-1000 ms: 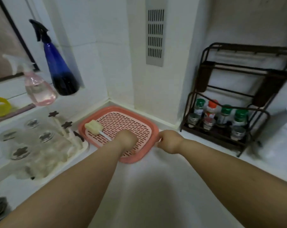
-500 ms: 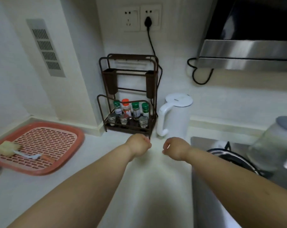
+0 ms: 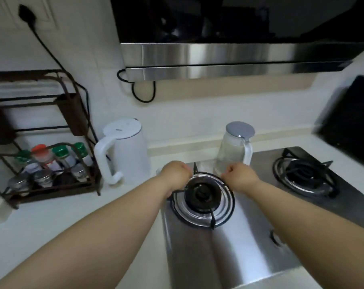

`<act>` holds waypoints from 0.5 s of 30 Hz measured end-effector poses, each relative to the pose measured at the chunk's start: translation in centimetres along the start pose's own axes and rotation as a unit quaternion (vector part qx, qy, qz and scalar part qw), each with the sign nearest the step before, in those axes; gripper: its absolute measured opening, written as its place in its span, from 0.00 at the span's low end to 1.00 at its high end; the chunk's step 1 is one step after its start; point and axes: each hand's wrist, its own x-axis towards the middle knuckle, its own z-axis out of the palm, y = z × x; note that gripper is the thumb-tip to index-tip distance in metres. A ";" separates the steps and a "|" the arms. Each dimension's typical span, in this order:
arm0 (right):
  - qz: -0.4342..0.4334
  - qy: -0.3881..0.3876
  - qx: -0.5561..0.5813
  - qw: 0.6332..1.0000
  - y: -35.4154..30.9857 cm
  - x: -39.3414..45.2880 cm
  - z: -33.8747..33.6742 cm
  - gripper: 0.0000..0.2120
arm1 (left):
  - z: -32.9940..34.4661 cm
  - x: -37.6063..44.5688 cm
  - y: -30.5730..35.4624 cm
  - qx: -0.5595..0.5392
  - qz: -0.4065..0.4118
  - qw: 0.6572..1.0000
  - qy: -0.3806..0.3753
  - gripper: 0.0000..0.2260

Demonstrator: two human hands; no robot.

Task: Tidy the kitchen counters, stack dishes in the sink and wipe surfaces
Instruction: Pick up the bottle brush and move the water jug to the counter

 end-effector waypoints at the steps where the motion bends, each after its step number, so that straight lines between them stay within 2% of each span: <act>1: 0.029 0.034 0.017 0.999 1.5 0.2 -1.2 0.13 | 1.2 0.1 0.7 0.002 0.008 1.000 -0.023 0.05; 4: 0.069 0.113 0.119 0.984 5.0 1.6 -3.5 0.13 | 4.9 1.4 3.5 0.006 0.030 0.999 -0.036 0.05; 5: 0.067 0.119 0.160 0.978 5.5 2.4 -3.8 0.17 | 5.6 2.3 4.2 -0.007 0.031 0.999 -0.028 0.04; 7: 0.057 0.100 0.226 0.967 6.3 4.1 -4.0 0.25 | 7.1 3.7 5.3 -0.023 0.014 1.000 -0.013 0.03; 8: 0.043 0.080 0.245 0.965 6.6 5.0 -3.9 0.23 | 7.6 4.4 5.5 -0.039 0.004 0.999 -0.009 0.04; 10: 0.022 0.042 0.267 0.963 7.3 6.6 -3.9 0.21 | 9.0 6.0 6.5 -0.056 -0.015 0.998 0.005 0.18; 11: 0.013 0.027 0.286 0.958 7.5 7.2 -4.0 0.21 | 9.3 6.6 7.0 -0.061 -0.018 0.998 0.011 0.22; 15: -0.030 -0.020 0.341 0.939 9.3 9.1 -4.4 0.15 | 10.8 8.9 9.6 -0.109 -0.030 0.993 0.030 0.23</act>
